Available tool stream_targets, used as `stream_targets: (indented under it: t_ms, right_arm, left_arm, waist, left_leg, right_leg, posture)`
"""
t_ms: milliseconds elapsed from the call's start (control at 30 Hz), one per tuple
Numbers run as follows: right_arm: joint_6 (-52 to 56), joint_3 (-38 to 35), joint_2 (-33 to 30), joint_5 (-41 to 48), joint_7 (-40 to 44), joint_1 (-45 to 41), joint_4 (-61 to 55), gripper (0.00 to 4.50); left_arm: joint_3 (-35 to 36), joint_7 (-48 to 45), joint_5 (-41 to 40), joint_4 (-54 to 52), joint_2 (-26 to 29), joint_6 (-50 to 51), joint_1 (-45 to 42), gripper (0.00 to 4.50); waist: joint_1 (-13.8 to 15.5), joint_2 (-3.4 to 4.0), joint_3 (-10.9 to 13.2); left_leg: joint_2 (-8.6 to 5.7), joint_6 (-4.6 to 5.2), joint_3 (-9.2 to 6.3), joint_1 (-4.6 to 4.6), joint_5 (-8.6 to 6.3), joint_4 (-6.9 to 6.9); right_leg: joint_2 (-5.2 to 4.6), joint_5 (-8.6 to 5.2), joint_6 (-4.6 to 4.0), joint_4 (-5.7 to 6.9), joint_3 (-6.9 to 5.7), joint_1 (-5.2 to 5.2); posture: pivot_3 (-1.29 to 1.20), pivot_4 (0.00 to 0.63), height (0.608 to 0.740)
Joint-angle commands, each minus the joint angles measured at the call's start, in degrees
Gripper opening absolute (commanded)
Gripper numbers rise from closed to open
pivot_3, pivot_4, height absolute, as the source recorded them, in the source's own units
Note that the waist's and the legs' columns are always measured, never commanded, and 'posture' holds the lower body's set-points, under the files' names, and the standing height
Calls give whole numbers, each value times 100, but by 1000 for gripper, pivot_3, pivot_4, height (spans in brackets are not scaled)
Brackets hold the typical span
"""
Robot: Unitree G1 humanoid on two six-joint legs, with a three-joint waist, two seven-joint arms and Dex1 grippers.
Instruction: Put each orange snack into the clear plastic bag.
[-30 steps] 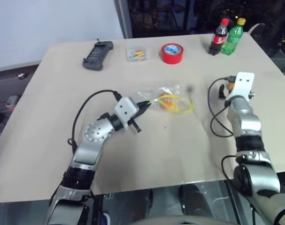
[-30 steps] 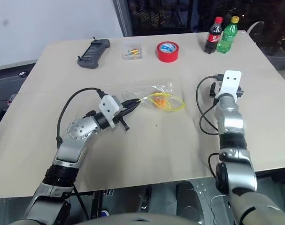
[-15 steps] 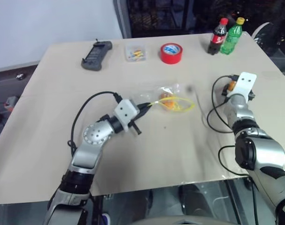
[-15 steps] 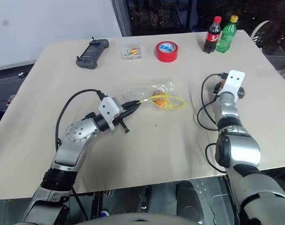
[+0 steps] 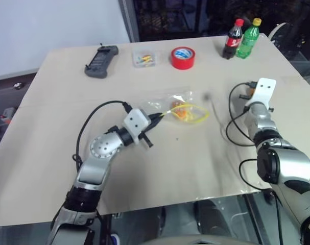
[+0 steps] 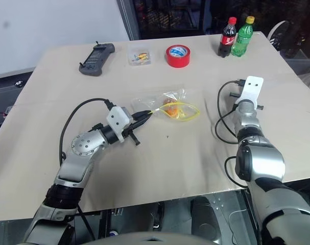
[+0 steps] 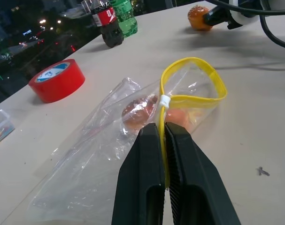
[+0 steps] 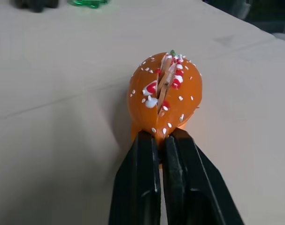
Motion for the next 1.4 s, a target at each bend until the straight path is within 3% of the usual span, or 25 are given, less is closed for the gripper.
stream_targets:
  t_ms: [33, 200, 333, 500, 733, 867, 1167, 1333, 1400]
  right_arm:
    - [-246, 37, 55, 197, 801, 123, -768, 49]
    - [1476, 402, 191, 1269, 2754, 1690, -4249, 49]
    - [3949, 775, -572, 2953, 3857, 3527, -8010, 49]
    - [5330, 713, -1152, 4133, 4045, 4355, -9765, 49]
    - [5614, 1206, -1130, 4165, 4127, 4333, -9974, 49]
    - [5630, 1544, -967, 3708, 3871, 3961, -9354, 49]
    - [5439, 2067, -831, 3109, 4252, 3435, -8521, 49]
    - [5323, 2143, -273, 2809, 3964, 3161, -8041, 49]
    - [5116, 2252, -115, 2784, 4228, 3207, -8106, 49]
  left_arm:
    - [65, 74, -3, -289, 10, -52, 23, 0]
    - [49, 98, -23, -278, -35, -59, 22, 0]
    - [98, 97, -31, -257, -26, -79, 19, 0]
    - [126, 43, -65, -296, 13, -79, 61, 0]
    - [125, -146, -111, -345, 138, -208, 94, 0]
    - [165, -223, -185, -457, 201, -280, 211, 0]
    - [35, -679, -263, -647, 470, -616, 613, 0]
    - [6, -846, -260, -668, 555, -794, 798, 0]
    - [33, -819, -261, -662, 544, -784, 811, 0]
  waist:
    - [-3, 0, 0]
    - [36, 1, -1]
    - [175, 14, 3]
    - [162, 19, 7]
    - [200, 18, 7]
    - [200, 17, 7]
    - [220, 17, 8]
    - [202, 17, 8]
    - [210, 18, 8]
  left_leg:
    - [0, 0, 0, 0, 0, 0]
    - [3, 16, -8, -2, -10, 3]
    - [3, 20, -20, -15, -12, 4]
    - [7, 26, -14, 5, -16, 8]
    - [14, 26, -29, 23, -16, 29]
    - [9, 25, -29, 19, -16, 30]
    - [7, 25, -32, 15, -16, 22]
    - [9, 25, -35, 15, -16, 20]
    - [8, 25, -36, 15, -16, 19]
  right_leg:
    - [0, 0, 0, 0, 0, 0]
    - [0, 0, 0, -1, -4, 2]
    - [-3, 0, 0, -6, -13, -2]
    - [-2, -2, 4, -8, -16, 15]
    - [6, -2, 7, -6, -42, 48]
    - [1, 0, 5, -9, -41, 47]
    - [0, -1, 4, -14, -41, 44]
    - [2, 0, 4, -14, -43, 42]
    - [1, 0, 4, -13, -43, 40]
  posture:
    - [0, 150, 740]
    - [0, 150, 740]
    - [0, 150, 740]
    - [0, 150, 740]
    - [0, 150, 740]
    - [0, 150, 740]
    - [0, 150, 740]
    - [0, 150, 740]
    - [0, 150, 740]
